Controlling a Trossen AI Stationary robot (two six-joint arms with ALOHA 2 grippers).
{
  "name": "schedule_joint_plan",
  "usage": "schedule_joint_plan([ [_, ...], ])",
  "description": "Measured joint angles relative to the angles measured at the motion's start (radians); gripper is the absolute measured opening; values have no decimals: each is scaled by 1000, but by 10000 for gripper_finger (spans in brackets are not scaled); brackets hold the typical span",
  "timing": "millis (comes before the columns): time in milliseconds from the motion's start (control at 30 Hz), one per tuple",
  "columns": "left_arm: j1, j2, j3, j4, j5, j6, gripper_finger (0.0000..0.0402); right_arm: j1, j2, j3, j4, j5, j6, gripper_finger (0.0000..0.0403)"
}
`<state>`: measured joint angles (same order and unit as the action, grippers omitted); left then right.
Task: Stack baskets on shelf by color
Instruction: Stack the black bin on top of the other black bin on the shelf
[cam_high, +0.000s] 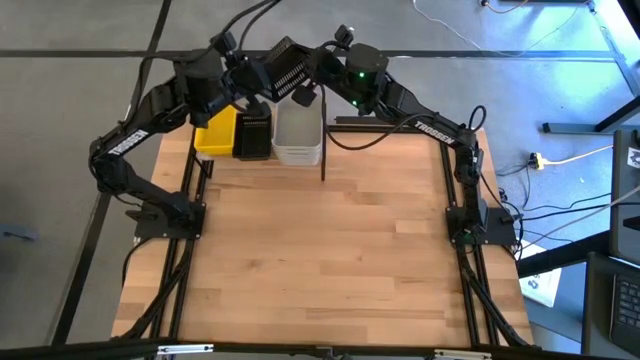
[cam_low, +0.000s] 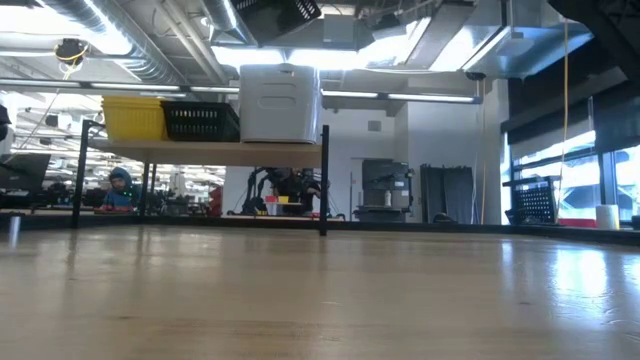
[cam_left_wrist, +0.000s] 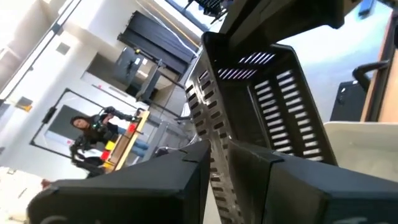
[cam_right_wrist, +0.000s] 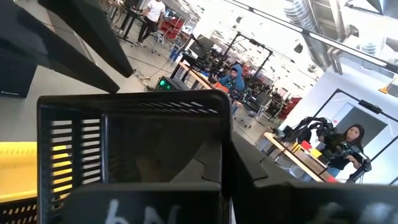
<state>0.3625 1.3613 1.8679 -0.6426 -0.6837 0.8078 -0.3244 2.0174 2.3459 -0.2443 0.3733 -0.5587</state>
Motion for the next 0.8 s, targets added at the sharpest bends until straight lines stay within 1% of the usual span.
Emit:
schedule_joint_plan([
  [100,0,0,0,0,28,-13,53,0,0,0,0,1,0,0],
  [533,-5,0,0,0,32,-20,53,0,0,0,0,1,0,0],
  [800,24,7,0,-2,40,-48,53,0,0,0,0,4,0,0],
])
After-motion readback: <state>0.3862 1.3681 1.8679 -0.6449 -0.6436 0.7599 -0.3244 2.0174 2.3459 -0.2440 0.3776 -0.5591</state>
